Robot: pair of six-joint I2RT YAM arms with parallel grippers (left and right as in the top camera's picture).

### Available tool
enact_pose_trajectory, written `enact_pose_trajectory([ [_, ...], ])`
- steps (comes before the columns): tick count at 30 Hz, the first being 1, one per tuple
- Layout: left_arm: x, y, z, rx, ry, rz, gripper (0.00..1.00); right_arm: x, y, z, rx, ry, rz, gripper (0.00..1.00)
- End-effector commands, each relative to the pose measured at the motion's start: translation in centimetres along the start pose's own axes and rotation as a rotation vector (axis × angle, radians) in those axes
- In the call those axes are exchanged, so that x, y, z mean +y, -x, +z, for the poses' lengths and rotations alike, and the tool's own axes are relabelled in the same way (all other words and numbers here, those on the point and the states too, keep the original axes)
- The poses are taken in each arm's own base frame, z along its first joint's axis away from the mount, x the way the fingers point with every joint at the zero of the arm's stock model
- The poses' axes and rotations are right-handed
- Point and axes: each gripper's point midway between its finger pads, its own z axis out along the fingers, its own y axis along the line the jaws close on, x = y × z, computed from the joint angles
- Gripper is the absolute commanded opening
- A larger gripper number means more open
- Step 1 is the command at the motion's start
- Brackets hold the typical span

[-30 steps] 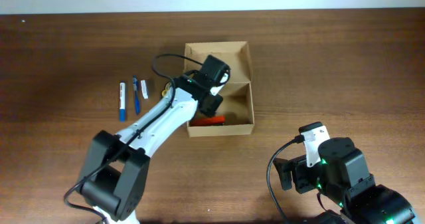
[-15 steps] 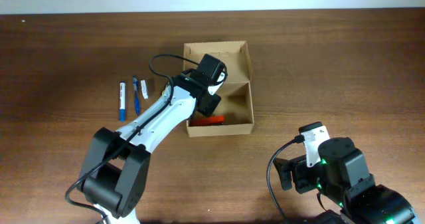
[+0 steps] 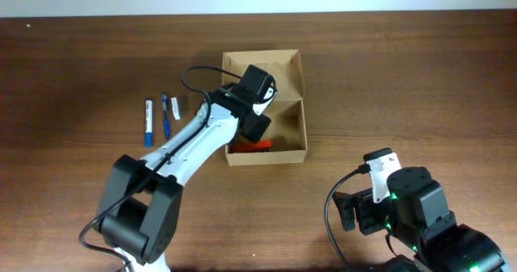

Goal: Pack container
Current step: 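Carry the tape roll into the box and open the left gripper, then move the left gripper back over the small white box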

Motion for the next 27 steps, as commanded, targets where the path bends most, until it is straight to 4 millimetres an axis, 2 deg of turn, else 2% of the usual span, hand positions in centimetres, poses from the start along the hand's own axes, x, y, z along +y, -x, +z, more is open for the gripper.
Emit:
enact_pose_trajectory([
  [1, -0.5, 3.2, -2.7, -0.077, -0.049, 0.005, 0.64, 0.2, -0.1, 0.1, 0.002, 0.009, -0.009, 0.99],
  [6, 0.9, 5.7, -8.2, -0.139, -0.006, -0.002, 0.64, 0.2, -0.1, 0.1, 0.002, 0.009, -0.009, 0.99],
  [9, 2.9, 6.3, -11.4, -0.189, 0.07, -0.025, 0.64, 0.2, -0.1, 0.1, 0.002, 0.009, -0.009, 0.99],
  [12, 5.6, 5.8, -13.9, -0.224, 0.137, -0.112, 0.64, 0.2, -0.1, 0.1, 0.002, 0.009, -0.009, 0.99],
  [16, 9.7, 4.1, -16.0, -0.231, 0.18, -0.225, 0.64, 0.2, -0.1, 0.1, 0.002, 0.009, -0.009, 0.99],
  [19, 12.7, 2.6, -16.2, -0.211, 0.21, -0.33, 0.64, 0.2, -0.1, 0.1, 0.002, 0.009, -0.009, 0.99],
  [22, 15.5, 0.7, -15.5, -0.177, 0.232, -0.452, 0.64, 0.2, -0.1, 0.1, 0.002, 0.009, -0.009, 0.99],
  [25, 17.3, -1.2, -14.2, -0.138, 0.24, -0.547, 0.64, 0.2, -0.1, 0.1, 0.002, 0.009, -0.009, 0.99],
  [27, 17.6, -2.3, -12.5, -0.11, 0.202, -0.58, 0.64, 0.2, -0.1, 0.1, 0.002, 0.009, -0.009, 0.99],
])
